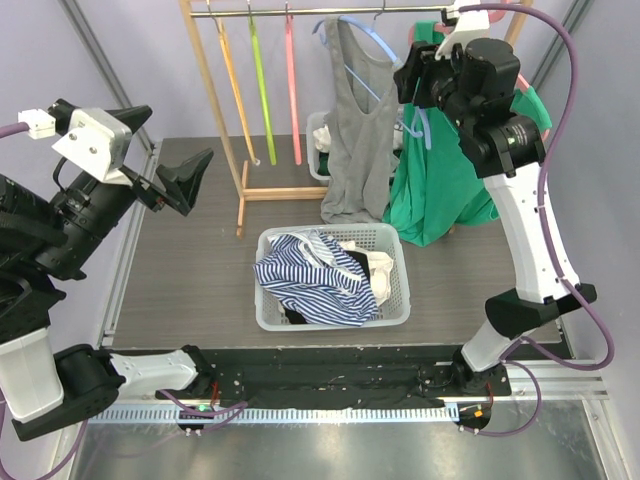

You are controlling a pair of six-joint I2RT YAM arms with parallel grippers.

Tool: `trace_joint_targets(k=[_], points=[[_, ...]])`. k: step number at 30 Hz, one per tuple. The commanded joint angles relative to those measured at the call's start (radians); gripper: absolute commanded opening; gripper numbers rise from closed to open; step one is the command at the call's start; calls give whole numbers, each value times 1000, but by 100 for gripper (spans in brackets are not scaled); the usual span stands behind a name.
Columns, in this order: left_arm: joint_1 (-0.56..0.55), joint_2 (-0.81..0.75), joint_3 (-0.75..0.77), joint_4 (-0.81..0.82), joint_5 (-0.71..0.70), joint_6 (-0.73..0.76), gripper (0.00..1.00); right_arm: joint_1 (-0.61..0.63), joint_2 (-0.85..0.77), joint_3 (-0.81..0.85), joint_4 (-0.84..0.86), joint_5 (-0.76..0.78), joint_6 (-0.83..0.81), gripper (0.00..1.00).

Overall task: Remove the tank top from the hanger
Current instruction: Pick up the hanger from the clothesline.

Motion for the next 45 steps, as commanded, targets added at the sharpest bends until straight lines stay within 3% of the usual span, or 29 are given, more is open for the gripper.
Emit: trace_joint_targets(k=[1,9,12,15,16,19,26,45], points=[[5,6,4,9,20,-19,100,2,-63,-25,-113,42,25,60],[6,22,32,6,29,-28,100,6,-69,-20,-219,47,19,61],[12,25,35,3,35,-34,100,11,-74,-29,-237,33,17,53],[14,25,38,3,40,-39,100,20,-88,-52,-232,28,17,40],[14,25,41,1,41,-39,100,25,-89,-60,-228,27,16,26],[15,27,49,-5,53,-42,100,37,-109,-95,-180,22,-4,1],[18,22,50,-5,50,-42,100,94,-232,-290,126,38,-89,1],[31,-1,36,-7,47,-39,100,134,-310,-451,511,192,-172,1]])
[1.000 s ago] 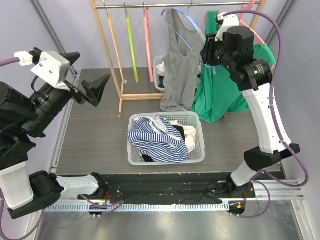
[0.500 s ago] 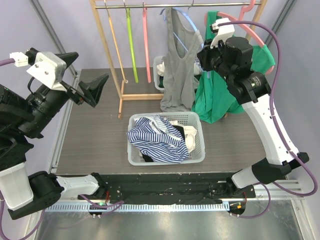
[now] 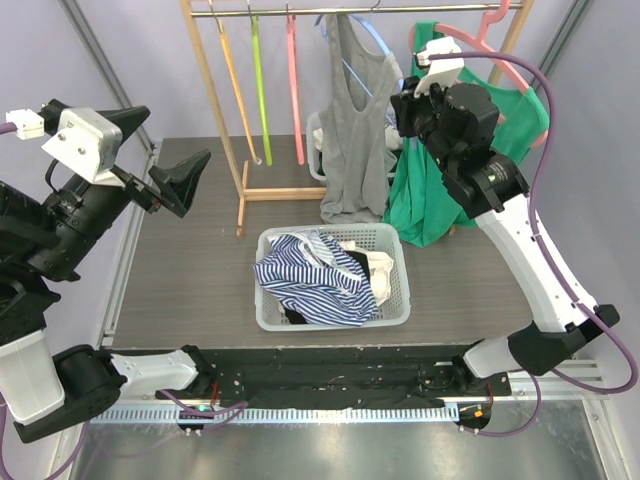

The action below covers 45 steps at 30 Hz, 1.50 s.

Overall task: Remove the tank top from the hanger
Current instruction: Pick up the hanger from the clothesline.

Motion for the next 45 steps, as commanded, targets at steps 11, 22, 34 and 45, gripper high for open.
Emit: trace_joint_targets(k=[11,22,34,45], points=[[17,-12,-2,19,4,-11,100,30,-202,-164,461,82,-47,1],[30,-9,10,16,15,-29,100,30,-195,-141,105,29,55,1],[30,-5,4,18,17,-30,99,71,-425,-283,25,15,56,1],[54,-8,-8,16,34,-41,100,71,-518,-152,-36,-121,64,1]])
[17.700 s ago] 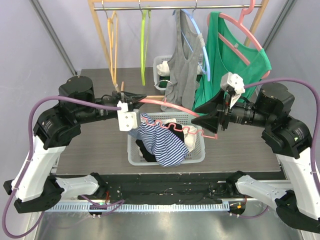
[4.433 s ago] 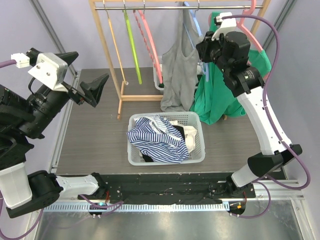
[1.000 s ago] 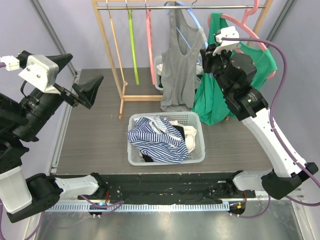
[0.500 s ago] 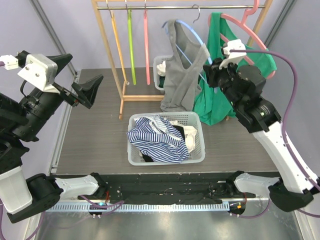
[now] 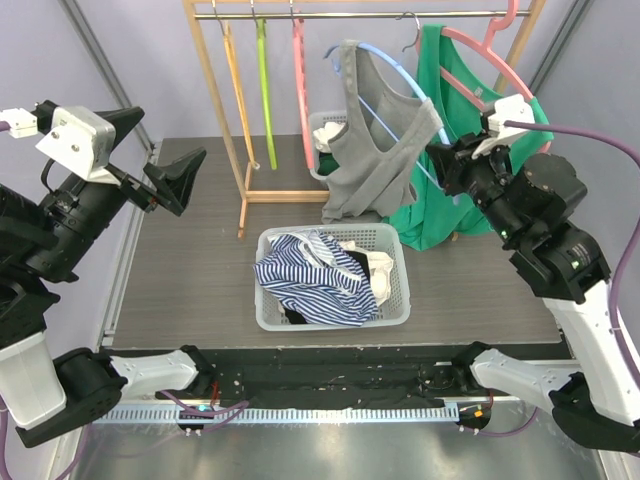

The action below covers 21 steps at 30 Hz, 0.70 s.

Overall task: Remove the tank top from the hanger
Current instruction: Pick up the hanger from the clothesline.

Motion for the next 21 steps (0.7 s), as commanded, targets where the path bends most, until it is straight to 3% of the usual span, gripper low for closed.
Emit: trace_joint_targets(k=[1,11,21], points=[[12,0,-15,16,27,-14,100,3,-123,120,88,-141,18,1],[53,-14,-36,10,66,-37,100,2,-114,458,52,-328,120,1],[82,-52,-78,1,124,-42,100,2,-76,448,-8,-351,138,1]])
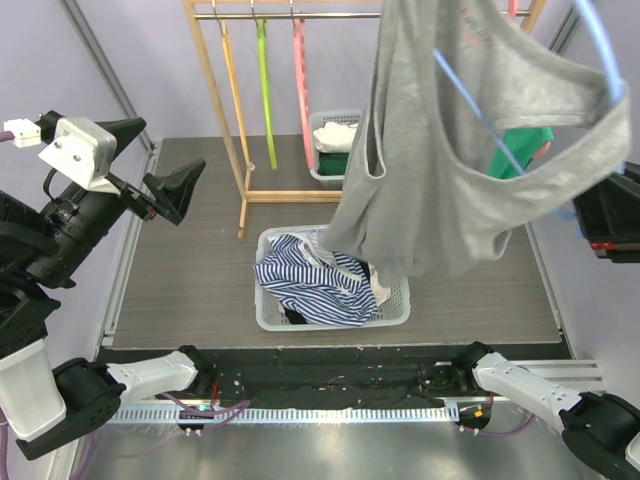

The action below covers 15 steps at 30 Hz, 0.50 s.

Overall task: Remove the tank top from the hanger
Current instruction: Pick up the hanger from the clothesline.

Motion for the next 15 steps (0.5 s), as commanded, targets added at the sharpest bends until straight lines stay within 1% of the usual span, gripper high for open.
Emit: trace_joint_targets(k=[1,5,8,15], points=[[9,-20,-32,8,52,-17,100,2,58,-58,-16,-9,12,1],[11,-20,-36,2,70,-21,100,2,69,-77,-33,-1,4,1],[10,-20,-36,0,75,-24,100,2,97,-43,-47,-3,-2,1],[11,-25,-30,-1,72,-18,100,0,175,102,-62,-12,-8,1]])
